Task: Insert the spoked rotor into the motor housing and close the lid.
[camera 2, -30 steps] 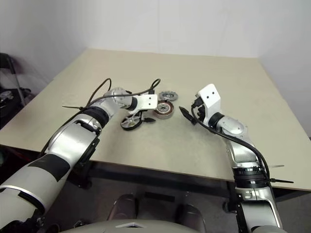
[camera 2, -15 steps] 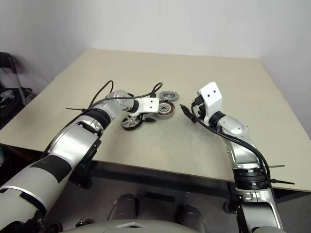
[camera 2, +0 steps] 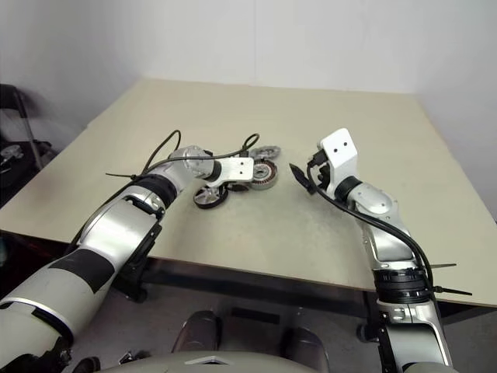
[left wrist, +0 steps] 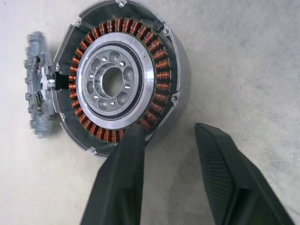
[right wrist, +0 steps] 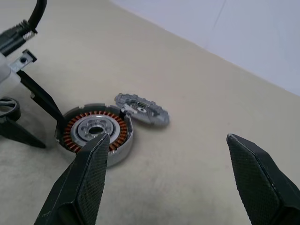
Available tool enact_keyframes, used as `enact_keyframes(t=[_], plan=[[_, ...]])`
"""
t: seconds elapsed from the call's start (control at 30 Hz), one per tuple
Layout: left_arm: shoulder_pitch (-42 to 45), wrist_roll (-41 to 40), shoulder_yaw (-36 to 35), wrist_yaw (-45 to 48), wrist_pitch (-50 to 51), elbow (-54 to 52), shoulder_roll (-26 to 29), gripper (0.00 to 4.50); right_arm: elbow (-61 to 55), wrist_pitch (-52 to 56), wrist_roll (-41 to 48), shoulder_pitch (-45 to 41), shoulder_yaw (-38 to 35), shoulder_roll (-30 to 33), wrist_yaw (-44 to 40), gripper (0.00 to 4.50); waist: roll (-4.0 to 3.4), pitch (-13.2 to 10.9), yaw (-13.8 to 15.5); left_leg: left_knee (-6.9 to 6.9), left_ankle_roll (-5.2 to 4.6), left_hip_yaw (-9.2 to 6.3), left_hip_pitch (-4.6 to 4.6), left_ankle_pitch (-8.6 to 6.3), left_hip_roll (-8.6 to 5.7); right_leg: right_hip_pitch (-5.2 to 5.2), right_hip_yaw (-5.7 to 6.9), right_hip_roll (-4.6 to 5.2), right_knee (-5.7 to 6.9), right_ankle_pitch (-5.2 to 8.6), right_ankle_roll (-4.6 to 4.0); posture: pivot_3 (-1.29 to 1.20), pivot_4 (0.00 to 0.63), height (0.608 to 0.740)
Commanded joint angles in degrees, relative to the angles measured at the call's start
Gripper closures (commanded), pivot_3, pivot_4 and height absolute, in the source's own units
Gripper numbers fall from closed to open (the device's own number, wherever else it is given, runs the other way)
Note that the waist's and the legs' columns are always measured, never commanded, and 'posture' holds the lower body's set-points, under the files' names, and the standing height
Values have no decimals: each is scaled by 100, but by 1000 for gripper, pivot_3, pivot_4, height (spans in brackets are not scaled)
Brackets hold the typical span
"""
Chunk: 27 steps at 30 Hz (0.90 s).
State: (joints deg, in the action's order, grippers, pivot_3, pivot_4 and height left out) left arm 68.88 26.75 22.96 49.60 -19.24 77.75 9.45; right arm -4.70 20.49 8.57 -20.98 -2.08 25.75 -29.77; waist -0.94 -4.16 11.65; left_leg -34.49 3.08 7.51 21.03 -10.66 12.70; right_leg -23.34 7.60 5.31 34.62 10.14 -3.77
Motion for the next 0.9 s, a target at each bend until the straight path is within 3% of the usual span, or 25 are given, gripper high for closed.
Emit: enact_keyframes(t=[0.03,0.07,0.17,0.23,0.5,0.63,0.9], plan=[[-52,99,43,-41,73,7,70,2650,-205,-100,46,-151,-154,48,61,0,0,0,0,0,0,0,0,0,0,0,0,0,0,0,0,0,0,740],[-55,99,32,-40,77,8,73,2650,-194,-103,39,-161,-149,46,67,0,0,0,0,0,0,0,0,0,0,2,0,0,0,0,0,0,0,740],[-60,86,-7,-48,90,9,77,3226,-169,-120,21,-178,-143,50,86,0,0,0,-1,0,1,0,-4,0,0,4,0,0,0,0,0,0,0,740],[-61,121,21,-92,79,6,83,3865,-163,-128,17,-188,-139,47,94,0,0,0,-1,0,0,0,-3,0,0,4,0,0,-2,0,0,0,0,740],[-23,133,14,-94,64,4,96,3865,-101,-169,15,-252,-126,38,132,0,-2,2,-2,6,0,0,-3,0,-1,5,0,0,-6,0,1,0,0,740],[-3,41,-64,73,30,0,96,4462,-74,-193,7,-263,-124,35,147,0,-3,2,-3,6,0,0,-2,0,-2,5,0,0,-7,0,1,0,0,740],[90,81,-66,-71,14,-13,67,4462,-22,-238,-4,-282,-103,30,170,0,-4,3,-5,17,1,1,-1,1,-2,4,0,0,-11,0,1,0,0,740]])
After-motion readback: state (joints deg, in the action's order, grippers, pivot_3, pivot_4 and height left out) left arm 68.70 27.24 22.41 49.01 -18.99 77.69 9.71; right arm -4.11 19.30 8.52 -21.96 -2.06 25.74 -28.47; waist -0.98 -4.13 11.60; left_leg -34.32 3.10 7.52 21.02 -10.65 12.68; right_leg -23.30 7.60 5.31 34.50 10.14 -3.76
